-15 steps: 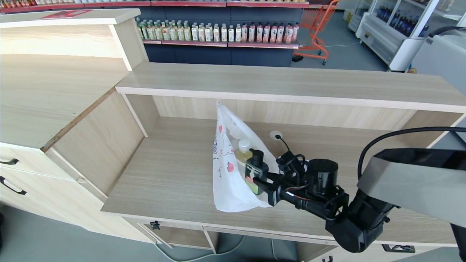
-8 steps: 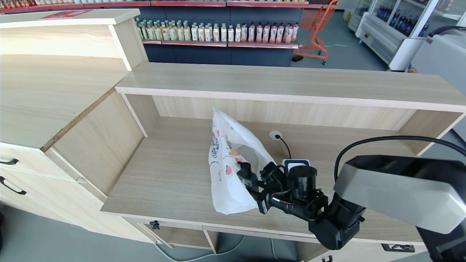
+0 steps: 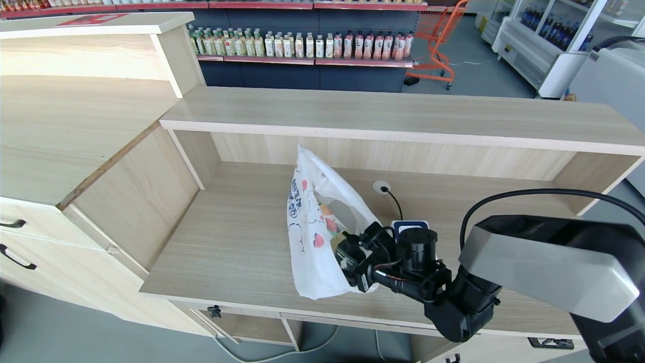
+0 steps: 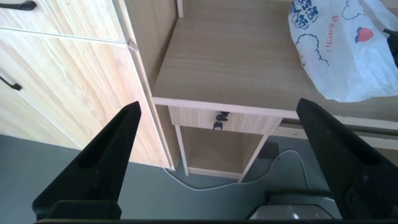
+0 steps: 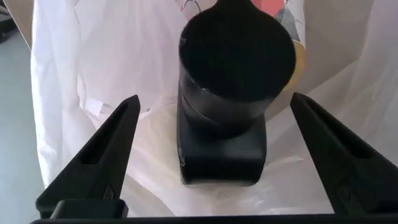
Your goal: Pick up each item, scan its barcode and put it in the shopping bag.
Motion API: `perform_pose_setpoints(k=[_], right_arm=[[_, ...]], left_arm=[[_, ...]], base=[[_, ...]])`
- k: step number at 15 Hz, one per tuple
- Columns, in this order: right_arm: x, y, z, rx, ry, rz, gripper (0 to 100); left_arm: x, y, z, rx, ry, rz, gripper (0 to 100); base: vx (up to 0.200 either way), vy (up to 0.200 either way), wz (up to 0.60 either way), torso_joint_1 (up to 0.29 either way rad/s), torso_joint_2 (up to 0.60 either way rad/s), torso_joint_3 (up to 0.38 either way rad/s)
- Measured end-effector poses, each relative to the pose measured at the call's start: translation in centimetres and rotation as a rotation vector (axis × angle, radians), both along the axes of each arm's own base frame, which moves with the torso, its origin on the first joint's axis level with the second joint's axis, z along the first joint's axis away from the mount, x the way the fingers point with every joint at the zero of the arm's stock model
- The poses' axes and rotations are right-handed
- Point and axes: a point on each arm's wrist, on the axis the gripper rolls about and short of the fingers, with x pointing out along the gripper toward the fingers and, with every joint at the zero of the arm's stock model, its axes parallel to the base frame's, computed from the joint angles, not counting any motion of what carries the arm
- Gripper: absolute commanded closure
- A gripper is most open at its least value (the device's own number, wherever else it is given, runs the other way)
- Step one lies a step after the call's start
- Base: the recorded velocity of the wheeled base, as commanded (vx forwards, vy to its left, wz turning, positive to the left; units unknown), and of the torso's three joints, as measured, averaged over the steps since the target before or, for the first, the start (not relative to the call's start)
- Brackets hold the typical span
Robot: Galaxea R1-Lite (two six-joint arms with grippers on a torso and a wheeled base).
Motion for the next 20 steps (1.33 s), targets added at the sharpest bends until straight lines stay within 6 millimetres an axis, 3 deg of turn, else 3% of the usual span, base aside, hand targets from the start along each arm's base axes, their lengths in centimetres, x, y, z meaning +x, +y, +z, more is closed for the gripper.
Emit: perform_pose_setpoints(k=[5, 12, 17, 20], right_arm=[[1.8, 1.1, 2.2, 0.131, 0.011, -0.021, 0], [2.9, 0.2, 5.3, 0.250, 0.117, -0.080, 0], [2.9, 2.4, 6.6, 0.304, 0.149, -0.049, 0], [3.3, 1.8, 7.1, 0.322, 0.148, -0.063, 0]], left_arm=[[0.0, 0.0, 0.0, 0.000, 0.000, 0.000, 0], [0.0, 0.0, 0.0, 0.000, 0.000, 0.000, 0], [0.0, 0.0, 0.0, 0.000, 0.000, 0.000, 0], [0.0, 0.0, 0.0, 0.000, 0.000, 0.000, 0]], base=[[0.000, 0.000, 0.00, 0.000, 0.00, 0.000], [0.000, 0.000, 0.00, 0.000, 0.00, 0.000], [0.000, 0.000, 0.00, 0.000, 0.00, 0.000], [0.000, 0.000, 0.00, 0.000, 0.00, 0.000]])
